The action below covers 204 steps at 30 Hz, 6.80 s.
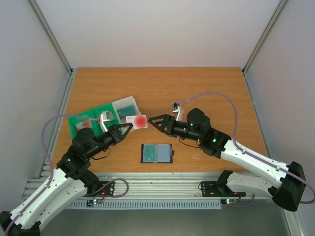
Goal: Take the credit cards out of the card holder
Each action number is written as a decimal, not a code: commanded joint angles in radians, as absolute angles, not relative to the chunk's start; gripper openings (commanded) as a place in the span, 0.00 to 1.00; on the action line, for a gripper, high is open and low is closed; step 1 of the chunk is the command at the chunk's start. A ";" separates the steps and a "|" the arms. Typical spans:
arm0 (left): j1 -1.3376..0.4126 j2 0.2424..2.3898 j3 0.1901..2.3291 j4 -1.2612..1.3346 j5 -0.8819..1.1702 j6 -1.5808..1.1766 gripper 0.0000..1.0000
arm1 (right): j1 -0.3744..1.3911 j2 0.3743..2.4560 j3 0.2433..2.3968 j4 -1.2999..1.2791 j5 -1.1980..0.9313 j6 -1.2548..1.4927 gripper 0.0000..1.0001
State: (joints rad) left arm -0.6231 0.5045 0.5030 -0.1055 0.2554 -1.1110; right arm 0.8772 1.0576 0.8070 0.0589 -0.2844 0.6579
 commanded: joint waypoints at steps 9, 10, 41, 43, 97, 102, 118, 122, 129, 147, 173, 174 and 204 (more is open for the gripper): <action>-0.495 0.663 0.722 -0.483 0.184 -0.810 0.00 | 0.872 0.941 0.808 -0.072 -0.376 0.529 0.99; -0.453 0.683 0.732 -0.492 0.223 -0.797 0.00 | 0.873 0.936 0.806 -0.074 -0.381 0.527 0.99; 0.416 0.976 0.971 -0.735 0.440 -0.378 0.00 | 0.671 0.863 0.832 -0.320 -0.640 0.358 0.99; 0.456 0.991 0.963 -0.711 0.457 -0.379 0.00 | 0.671 0.856 0.822 -0.310 -0.643 0.365 0.98; 0.465 1.559 1.022 -0.628 0.331 -0.284 0.11 | 0.671 0.831 0.770 -0.272 -0.525 0.366 0.98; 0.459 1.577 1.038 -0.650 0.306 -0.285 0.16 | 0.672 0.833 0.771 -0.271 -0.523 0.366 0.99; 0.443 1.524 1.073 -0.707 0.126 -0.367 0.44 | 0.671 0.833 0.794 -0.394 -0.494 0.309 0.98; 0.438 1.464 1.074 -0.726 0.110 -0.415 0.59 | 0.672 0.832 0.778 -0.414 -0.479 0.308 0.98; 0.438 1.381 1.093 -0.766 0.190 -0.441 0.96 | 0.671 0.832 0.811 -0.548 -0.366 0.293 0.98; 0.383 1.136 0.927 -0.837 0.596 -0.392 0.90 | 0.670 1.019 0.839 -0.618 -0.354 0.288 0.73; -0.371 1.178 0.715 -0.521 0.584 -0.643 0.59 | 0.785 1.378 0.798 -0.312 -0.367 0.396 0.22; -0.384 1.187 0.709 -0.504 0.582 -0.653 0.54 | 0.786 1.390 0.795 -0.295 -0.375 0.398 0.21; -0.474 1.377 0.469 -0.083 0.637 -0.789 0.12 | 0.818 1.665 0.782 -0.162 -0.426 0.372 0.21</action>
State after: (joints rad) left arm -0.4652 1.3682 0.4965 -0.1719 0.6113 -0.7784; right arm 0.8120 1.6516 0.7998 -0.1795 -0.4377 0.3920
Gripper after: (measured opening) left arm 0.128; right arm 0.205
